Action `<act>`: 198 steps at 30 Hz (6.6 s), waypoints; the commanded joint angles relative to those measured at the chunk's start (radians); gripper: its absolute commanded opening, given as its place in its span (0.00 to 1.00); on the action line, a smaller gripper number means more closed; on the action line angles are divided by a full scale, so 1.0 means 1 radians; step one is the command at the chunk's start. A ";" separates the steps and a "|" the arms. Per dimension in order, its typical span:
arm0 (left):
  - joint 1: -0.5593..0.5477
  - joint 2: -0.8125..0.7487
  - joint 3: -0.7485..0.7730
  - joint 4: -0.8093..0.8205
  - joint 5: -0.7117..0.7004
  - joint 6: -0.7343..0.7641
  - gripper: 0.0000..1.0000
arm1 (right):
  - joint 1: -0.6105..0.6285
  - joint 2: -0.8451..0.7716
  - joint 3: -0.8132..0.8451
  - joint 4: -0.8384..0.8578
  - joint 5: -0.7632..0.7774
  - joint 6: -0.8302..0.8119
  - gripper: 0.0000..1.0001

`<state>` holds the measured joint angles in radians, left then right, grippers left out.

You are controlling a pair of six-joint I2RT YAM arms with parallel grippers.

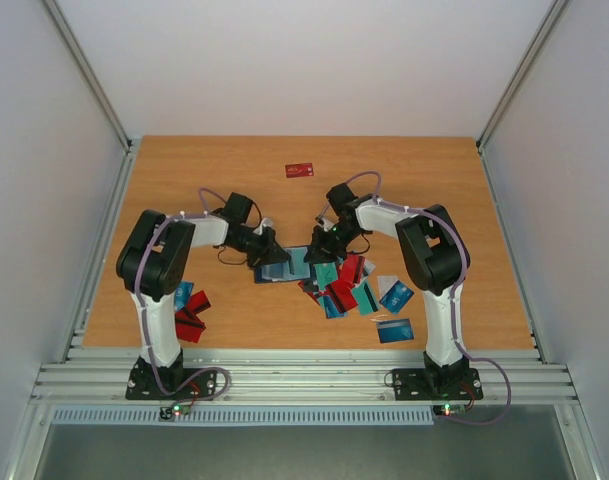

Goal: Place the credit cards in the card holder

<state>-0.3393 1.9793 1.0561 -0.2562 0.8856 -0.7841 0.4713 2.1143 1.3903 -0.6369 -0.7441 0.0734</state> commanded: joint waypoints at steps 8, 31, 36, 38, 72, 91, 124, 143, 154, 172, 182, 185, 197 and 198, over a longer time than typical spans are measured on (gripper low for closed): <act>-0.041 0.062 0.044 -0.087 -0.094 0.055 0.04 | 0.014 0.009 0.007 -0.012 -0.028 -0.018 0.14; -0.041 -0.109 0.153 -0.451 -0.243 0.247 0.79 | -0.012 -0.116 0.088 -0.082 -0.028 -0.044 0.23; -0.043 -0.137 0.169 -0.520 -0.271 0.276 0.99 | -0.013 -0.125 0.076 -0.053 -0.078 -0.017 0.24; -0.043 -0.158 0.164 -0.536 -0.291 0.282 1.00 | -0.013 -0.120 0.063 -0.022 -0.108 0.008 0.25; -0.053 -0.102 0.088 -0.473 -0.359 0.370 0.00 | 0.035 -0.039 0.021 0.087 -0.176 0.109 0.29; -0.053 -0.047 0.076 -0.466 -0.380 0.385 0.00 | 0.077 0.061 0.090 0.005 -0.197 0.044 0.32; -0.054 -0.090 0.068 -0.447 -0.350 0.349 0.00 | 0.130 0.116 0.188 -0.110 -0.170 -0.029 0.08; -0.017 -0.322 0.128 -0.643 -0.488 0.385 0.33 | 0.140 0.137 0.425 -0.489 0.110 -0.171 0.01; 0.075 -0.297 0.029 -0.634 -0.686 0.461 0.26 | 0.220 0.233 0.646 -0.704 0.305 -0.221 0.01; 0.092 -0.165 -0.054 -0.492 -0.617 0.471 0.21 | 0.319 0.384 0.937 -0.888 0.380 -0.211 0.11; 0.091 -0.147 -0.071 -0.454 -0.555 0.462 0.20 | 0.325 0.385 0.967 -0.807 0.183 -0.150 0.21; 0.092 -0.146 -0.073 -0.451 -0.551 0.463 0.20 | 0.325 0.387 0.969 -0.791 0.148 -0.137 0.26; 0.094 -0.166 -0.073 -0.452 -0.526 0.465 0.20 | 0.325 0.456 0.970 -0.695 -0.026 -0.097 0.38; 0.093 -0.175 -0.072 -0.457 -0.526 0.465 0.20 | 0.325 0.455 0.970 -0.688 -0.038 -0.095 0.38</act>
<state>-0.2436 1.7725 1.0233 -0.7586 0.3809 -0.3256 0.7868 2.5439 2.3348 -1.3659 -0.7040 -0.0486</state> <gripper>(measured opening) 0.200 0.380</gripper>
